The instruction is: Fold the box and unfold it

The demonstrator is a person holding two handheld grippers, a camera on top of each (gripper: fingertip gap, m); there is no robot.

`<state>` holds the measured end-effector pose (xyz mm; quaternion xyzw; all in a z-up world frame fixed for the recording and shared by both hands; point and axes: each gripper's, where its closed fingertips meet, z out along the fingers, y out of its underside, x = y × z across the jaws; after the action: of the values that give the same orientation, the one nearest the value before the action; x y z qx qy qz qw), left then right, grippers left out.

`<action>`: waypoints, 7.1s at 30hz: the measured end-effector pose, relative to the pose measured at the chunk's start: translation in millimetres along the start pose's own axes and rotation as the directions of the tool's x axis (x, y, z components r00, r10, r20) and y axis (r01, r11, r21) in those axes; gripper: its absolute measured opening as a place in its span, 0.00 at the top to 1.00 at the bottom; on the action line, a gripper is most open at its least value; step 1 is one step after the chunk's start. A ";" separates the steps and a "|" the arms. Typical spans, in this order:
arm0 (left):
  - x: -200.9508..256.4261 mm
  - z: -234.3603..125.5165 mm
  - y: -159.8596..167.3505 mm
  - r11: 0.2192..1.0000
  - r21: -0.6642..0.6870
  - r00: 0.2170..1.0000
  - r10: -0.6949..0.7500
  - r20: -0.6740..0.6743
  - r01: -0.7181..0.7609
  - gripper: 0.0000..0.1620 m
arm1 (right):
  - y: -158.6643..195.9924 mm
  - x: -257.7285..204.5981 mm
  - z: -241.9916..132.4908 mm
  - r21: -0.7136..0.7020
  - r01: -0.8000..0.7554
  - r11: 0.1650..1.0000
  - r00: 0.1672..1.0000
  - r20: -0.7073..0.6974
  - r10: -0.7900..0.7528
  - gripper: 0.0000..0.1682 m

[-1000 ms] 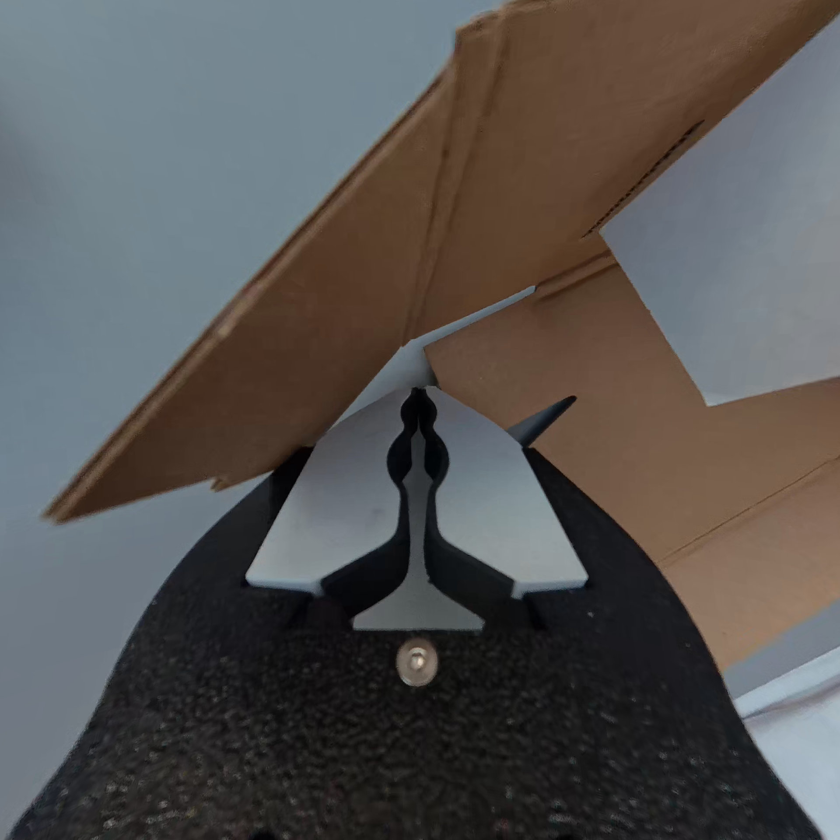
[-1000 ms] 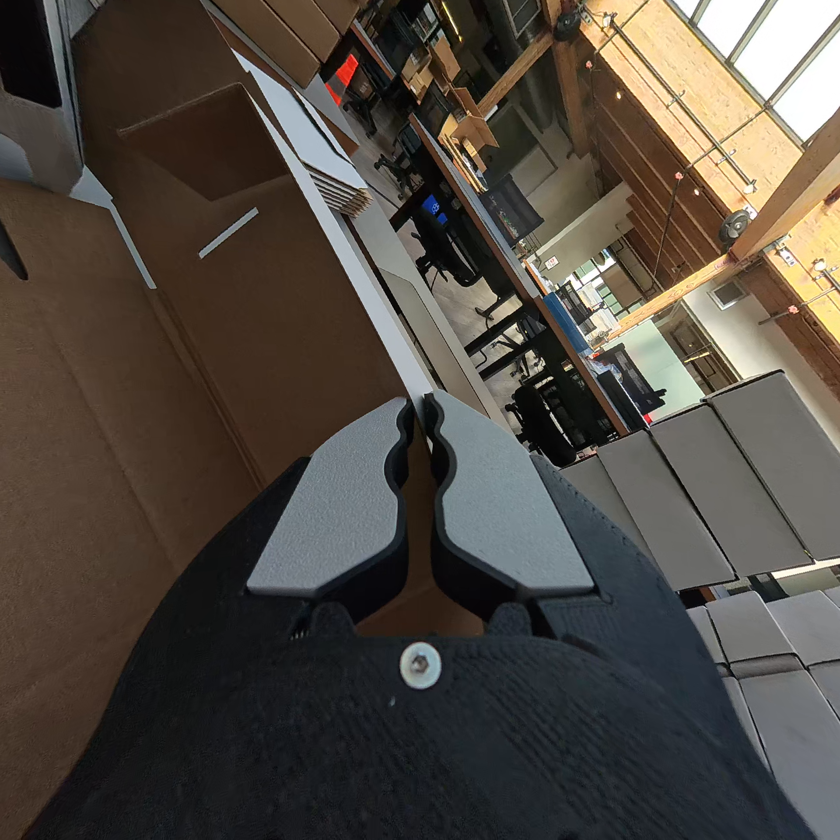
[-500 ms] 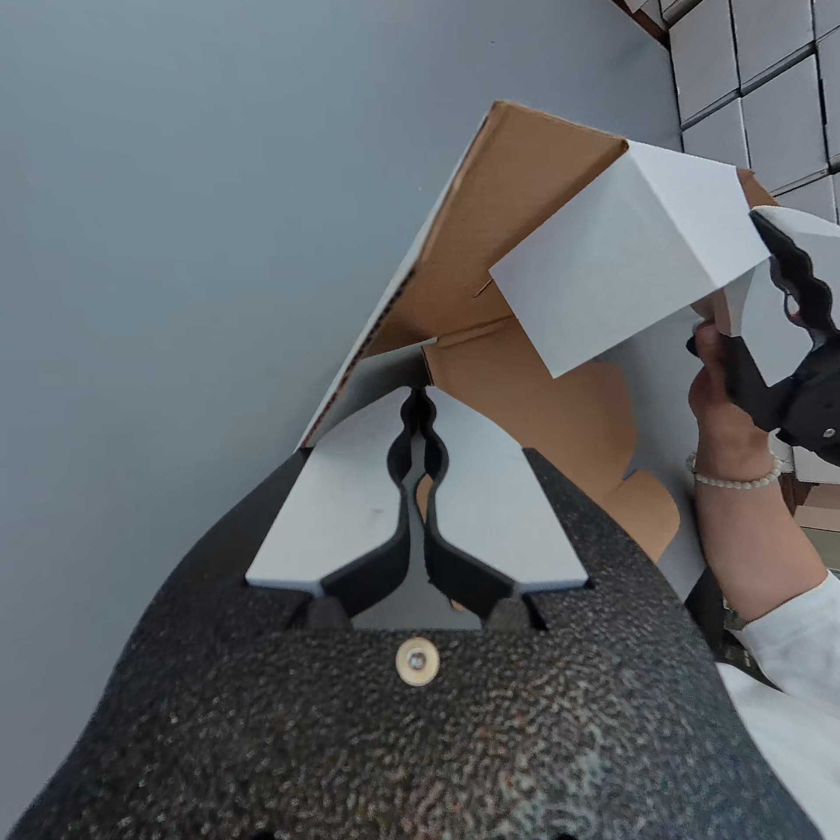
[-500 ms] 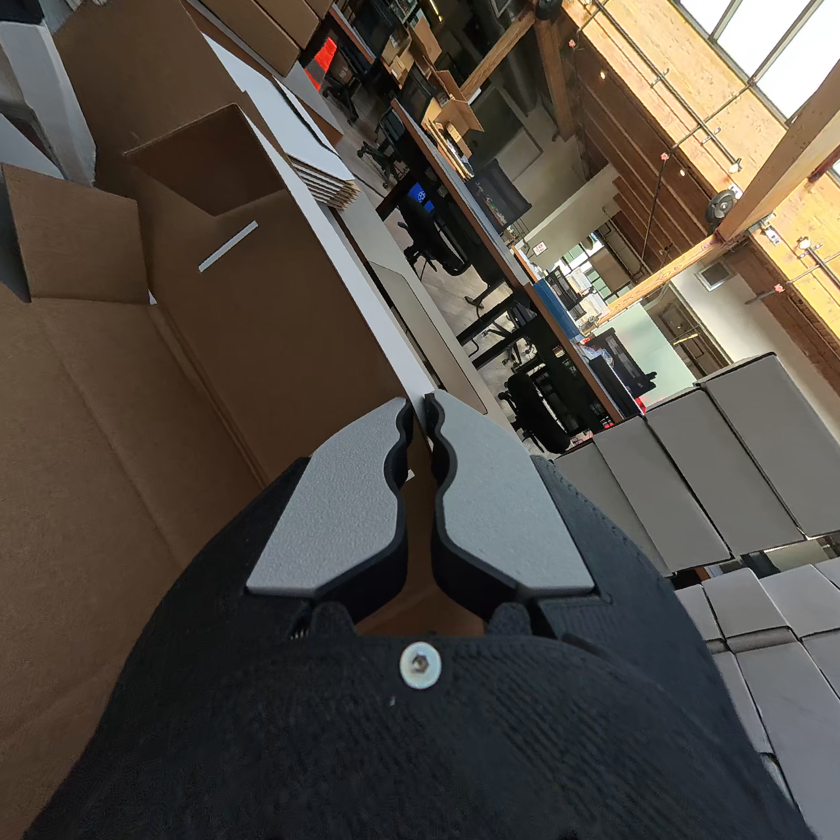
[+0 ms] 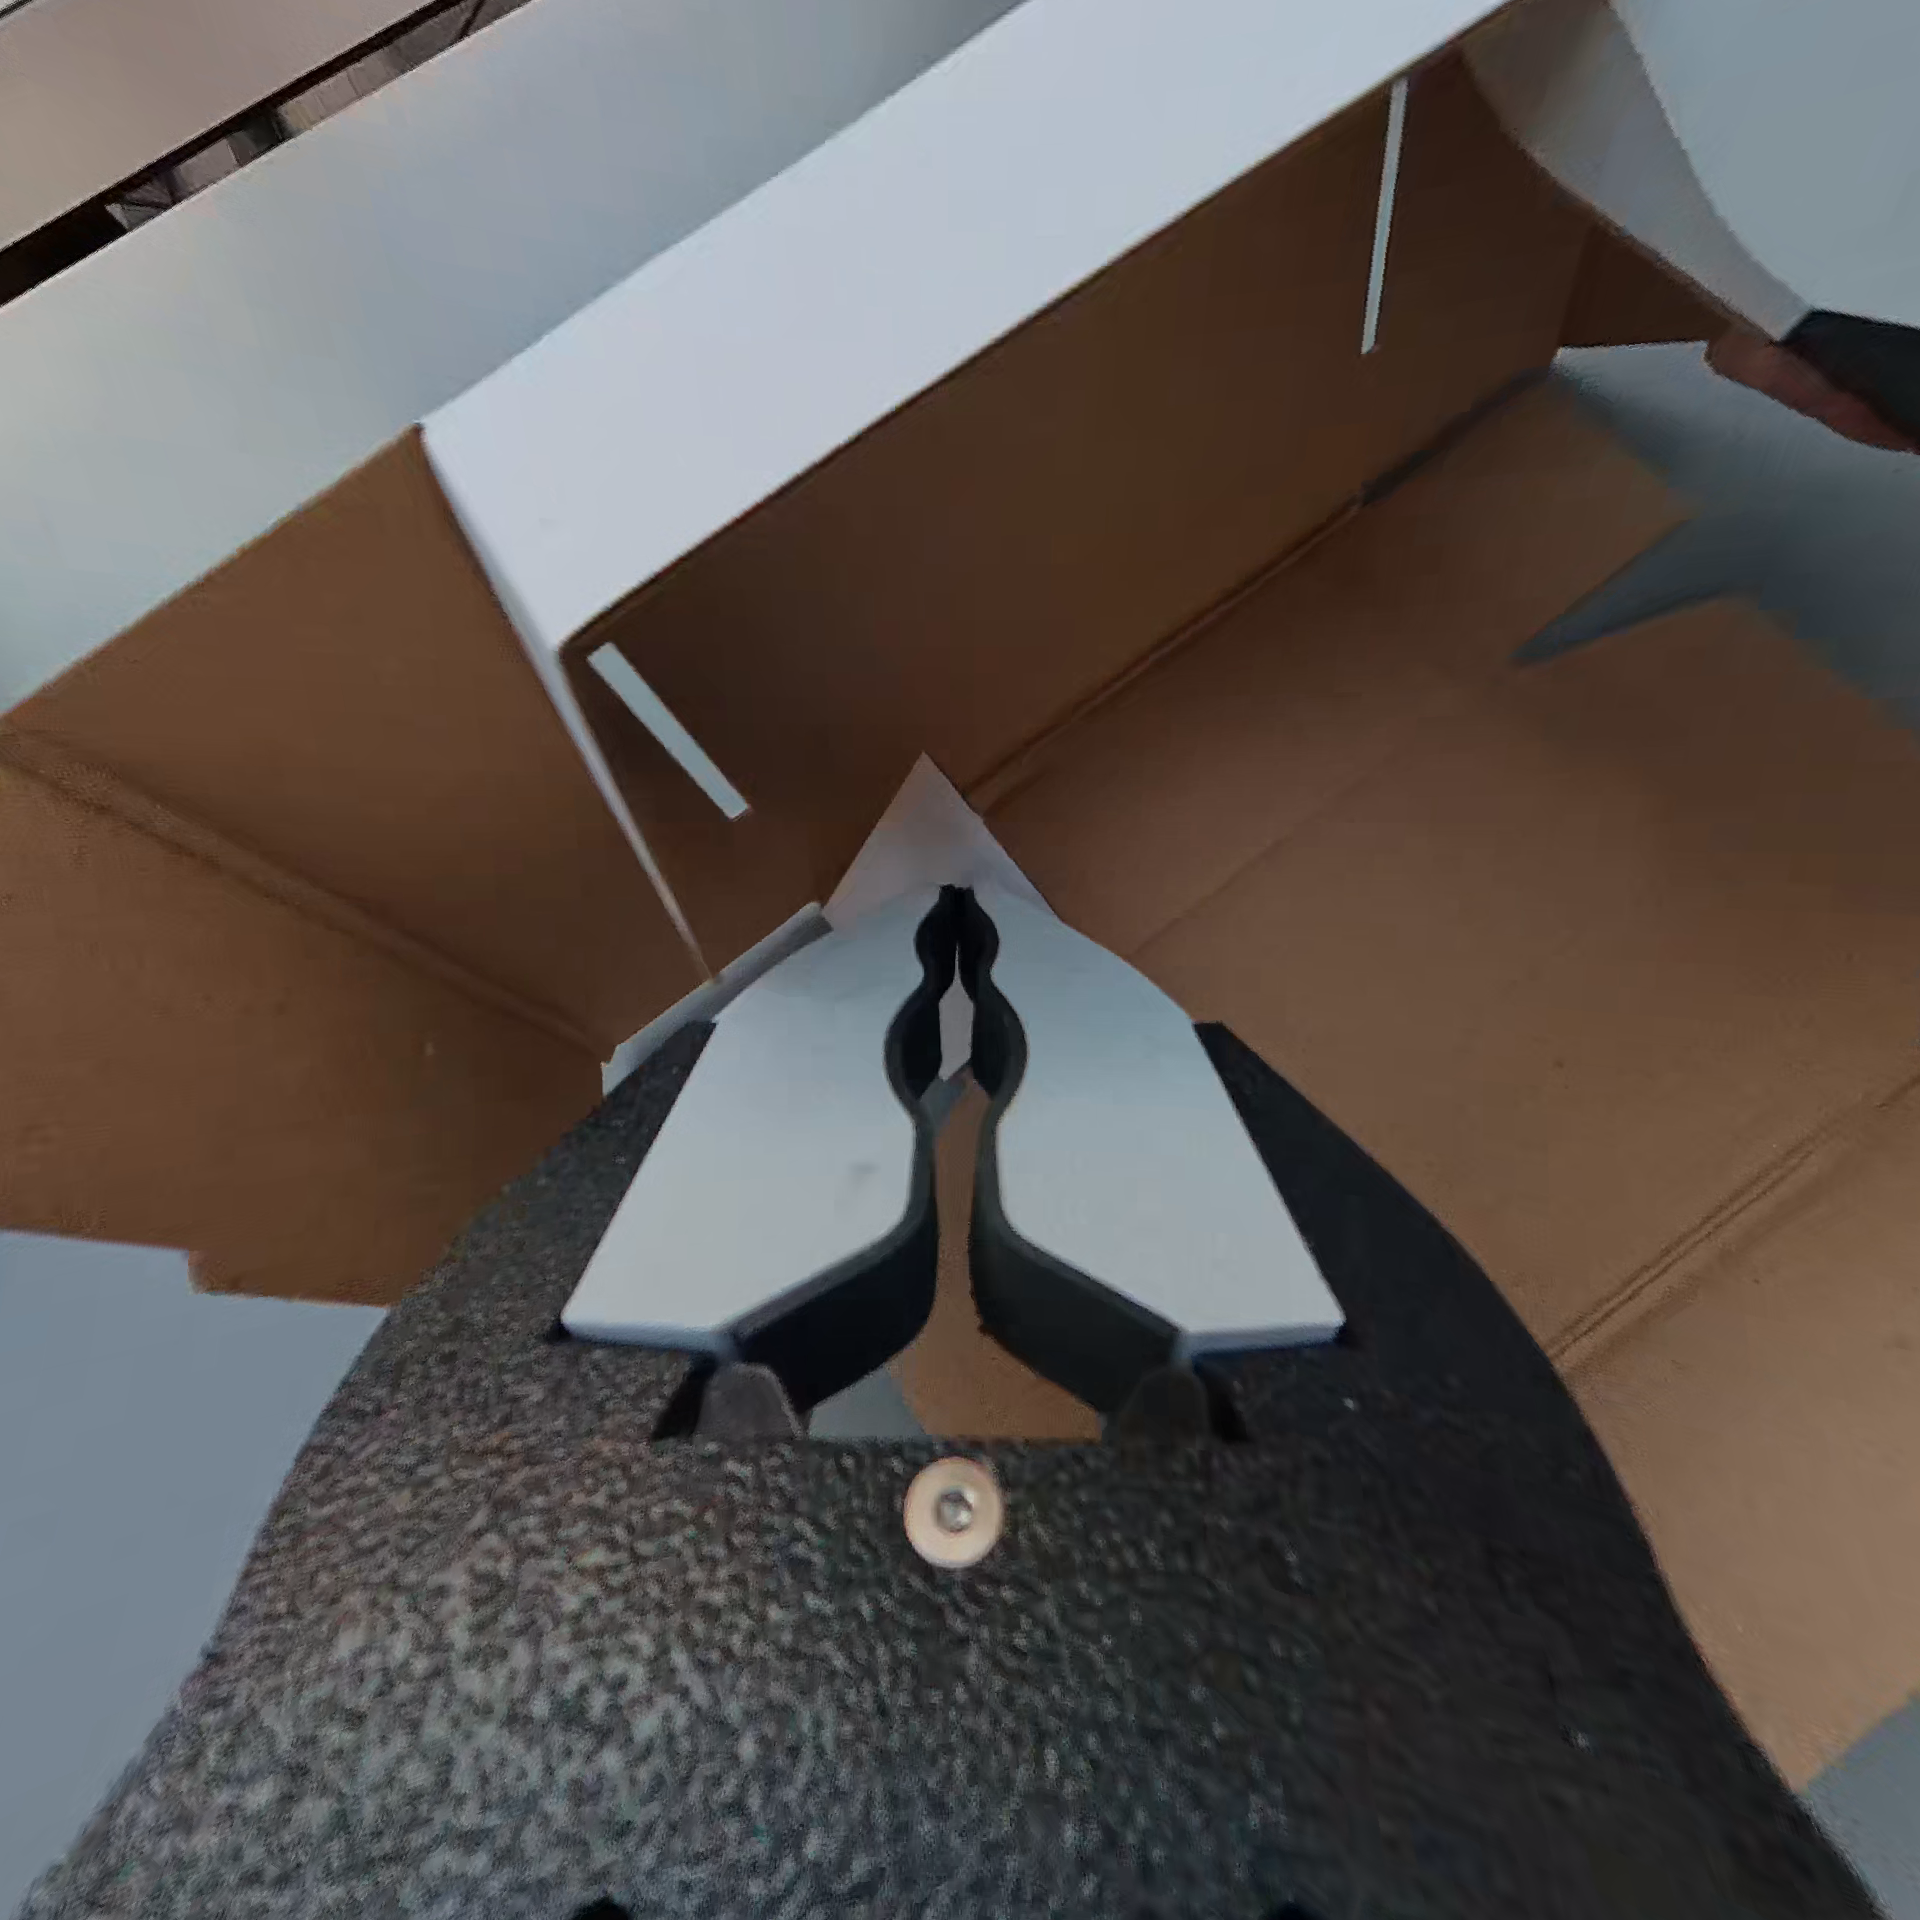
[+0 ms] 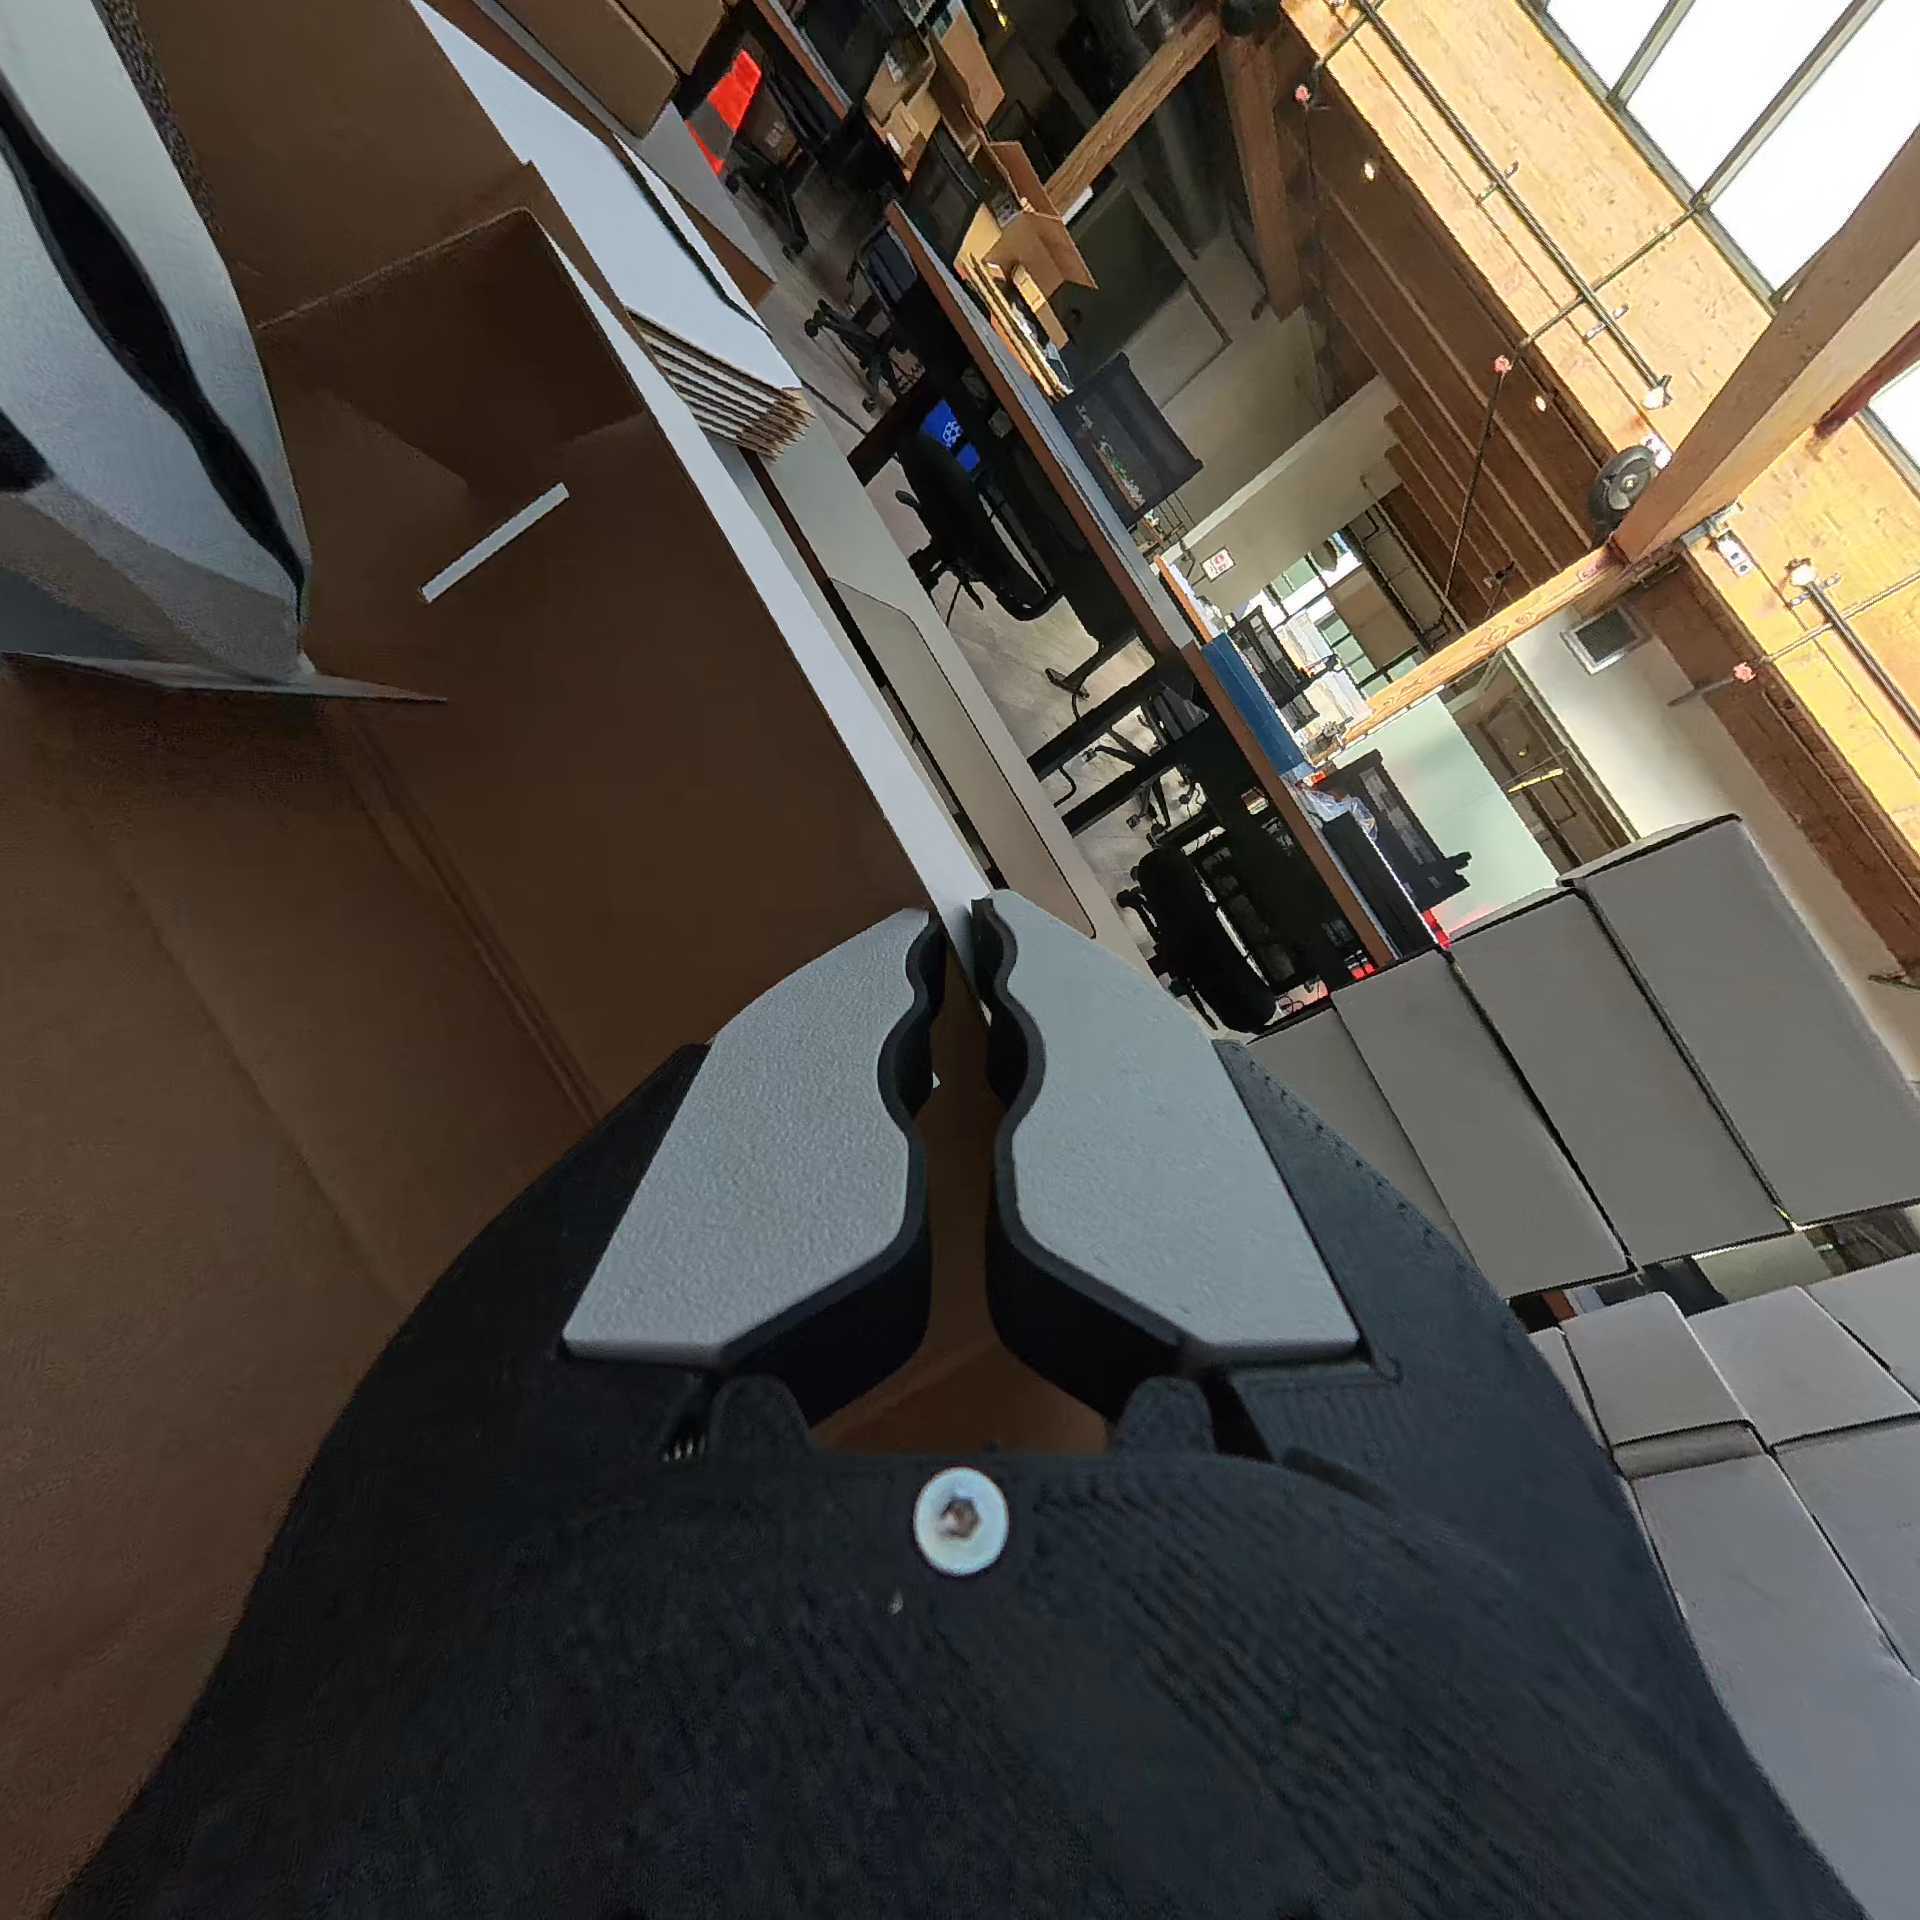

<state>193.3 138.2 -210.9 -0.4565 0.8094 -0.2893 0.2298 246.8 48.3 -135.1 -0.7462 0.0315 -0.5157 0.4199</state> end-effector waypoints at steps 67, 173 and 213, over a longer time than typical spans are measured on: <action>-38.7 -56.3 16.4 0.903 0.420 0.831 0.305 -0.466 -0.096 0.87 | -5.9 -13.5 -29.3 -0.180 0.583 0.792 0.788 -0.114 -0.605 0.98; -63.6 25.5 -50.5 0.877 0.372 0.907 -0.387 0.169 0.305 0.96 | -40.7 -12.5 27.0 -0.213 0.337 0.917 0.933 0.203 -0.296 1.00; -97.7 -71.0 -67.0 0.813 0.519 0.832 -0.464 0.305 0.263 0.96 | -30.6 16.1 -25.2 -0.329 0.069 0.942 0.964 -0.221 -0.148 1.00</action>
<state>235.4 213.9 -103.4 -0.5900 0.5447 -0.4055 0.4368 222.4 45.3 -100.0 -0.7362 0.1240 -0.6133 0.2577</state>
